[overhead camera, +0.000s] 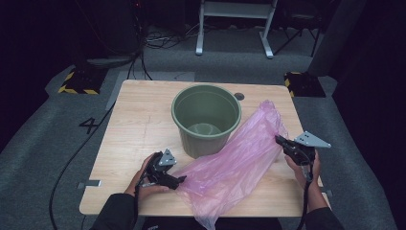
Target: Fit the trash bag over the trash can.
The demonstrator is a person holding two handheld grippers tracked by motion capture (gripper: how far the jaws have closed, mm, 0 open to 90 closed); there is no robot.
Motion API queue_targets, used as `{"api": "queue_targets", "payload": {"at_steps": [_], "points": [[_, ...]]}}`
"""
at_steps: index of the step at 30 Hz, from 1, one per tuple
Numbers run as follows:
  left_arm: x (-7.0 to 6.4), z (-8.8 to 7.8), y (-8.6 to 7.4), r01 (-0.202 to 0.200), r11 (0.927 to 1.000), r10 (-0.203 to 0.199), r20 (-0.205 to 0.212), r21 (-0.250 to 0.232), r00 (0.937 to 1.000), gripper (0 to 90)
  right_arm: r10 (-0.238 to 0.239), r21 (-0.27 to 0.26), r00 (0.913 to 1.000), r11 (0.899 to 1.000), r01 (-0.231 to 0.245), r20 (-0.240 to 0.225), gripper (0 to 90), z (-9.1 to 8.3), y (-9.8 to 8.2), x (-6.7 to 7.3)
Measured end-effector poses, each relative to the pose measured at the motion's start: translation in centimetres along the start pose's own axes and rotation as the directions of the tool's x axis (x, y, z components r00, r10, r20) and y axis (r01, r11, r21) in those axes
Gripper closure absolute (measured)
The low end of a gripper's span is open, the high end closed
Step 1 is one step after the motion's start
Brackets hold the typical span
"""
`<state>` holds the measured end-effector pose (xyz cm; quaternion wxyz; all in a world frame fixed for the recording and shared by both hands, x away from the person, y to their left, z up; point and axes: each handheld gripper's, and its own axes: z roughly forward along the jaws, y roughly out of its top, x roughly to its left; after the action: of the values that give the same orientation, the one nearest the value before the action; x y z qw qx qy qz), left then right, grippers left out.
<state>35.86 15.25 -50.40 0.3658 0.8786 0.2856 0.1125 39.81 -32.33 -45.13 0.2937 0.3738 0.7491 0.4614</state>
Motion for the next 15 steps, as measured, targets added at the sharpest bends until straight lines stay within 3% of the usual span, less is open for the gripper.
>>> {"api": "queue_targets", "payload": {"at_steps": [15], "points": [[0.1,0.1,0.2,-0.003,1.0000,0.003,0.002,0.009,1.0000,8.9,-0.071,-0.093,0.9975,0.993,0.070,-0.002,89.8,-2.3,2.3,0.9]]}}
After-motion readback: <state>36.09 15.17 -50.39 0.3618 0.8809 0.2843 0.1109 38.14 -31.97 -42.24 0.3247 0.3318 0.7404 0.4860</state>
